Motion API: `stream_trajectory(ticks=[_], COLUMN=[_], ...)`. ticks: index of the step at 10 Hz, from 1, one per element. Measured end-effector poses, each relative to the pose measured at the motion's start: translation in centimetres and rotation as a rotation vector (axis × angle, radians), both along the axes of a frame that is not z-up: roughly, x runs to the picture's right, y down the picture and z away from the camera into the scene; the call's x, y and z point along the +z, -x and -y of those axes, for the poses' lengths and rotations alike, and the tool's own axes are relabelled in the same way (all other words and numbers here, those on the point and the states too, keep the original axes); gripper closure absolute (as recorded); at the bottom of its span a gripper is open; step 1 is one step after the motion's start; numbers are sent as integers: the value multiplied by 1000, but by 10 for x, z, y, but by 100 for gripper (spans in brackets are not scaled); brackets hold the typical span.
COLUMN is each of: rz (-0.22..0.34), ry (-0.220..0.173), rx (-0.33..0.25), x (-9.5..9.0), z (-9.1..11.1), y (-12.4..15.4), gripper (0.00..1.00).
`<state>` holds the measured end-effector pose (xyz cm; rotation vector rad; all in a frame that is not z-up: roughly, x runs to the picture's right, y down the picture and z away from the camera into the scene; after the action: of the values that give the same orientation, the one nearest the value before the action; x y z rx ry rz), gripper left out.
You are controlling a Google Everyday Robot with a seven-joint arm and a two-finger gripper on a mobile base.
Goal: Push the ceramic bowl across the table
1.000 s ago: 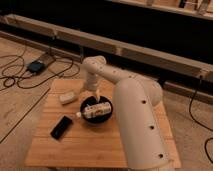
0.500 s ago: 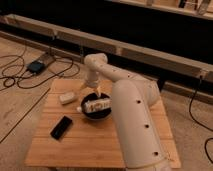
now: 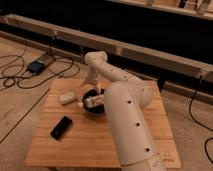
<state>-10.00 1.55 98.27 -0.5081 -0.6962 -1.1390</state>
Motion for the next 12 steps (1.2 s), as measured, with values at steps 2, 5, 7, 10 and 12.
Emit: stream_trajectory(ticks=[2, 5, 7, 10, 12], rz=[8, 26, 40, 61, 72], ry=[-14, -37, -51, -63, -66], rx=[6, 9, 10, 6, -1], x=[10, 20, 24, 22, 18], z=[10, 23, 32, 42, 46], y=[-1, 1, 3, 3, 5], gripper=[20, 20, 20, 20, 20])
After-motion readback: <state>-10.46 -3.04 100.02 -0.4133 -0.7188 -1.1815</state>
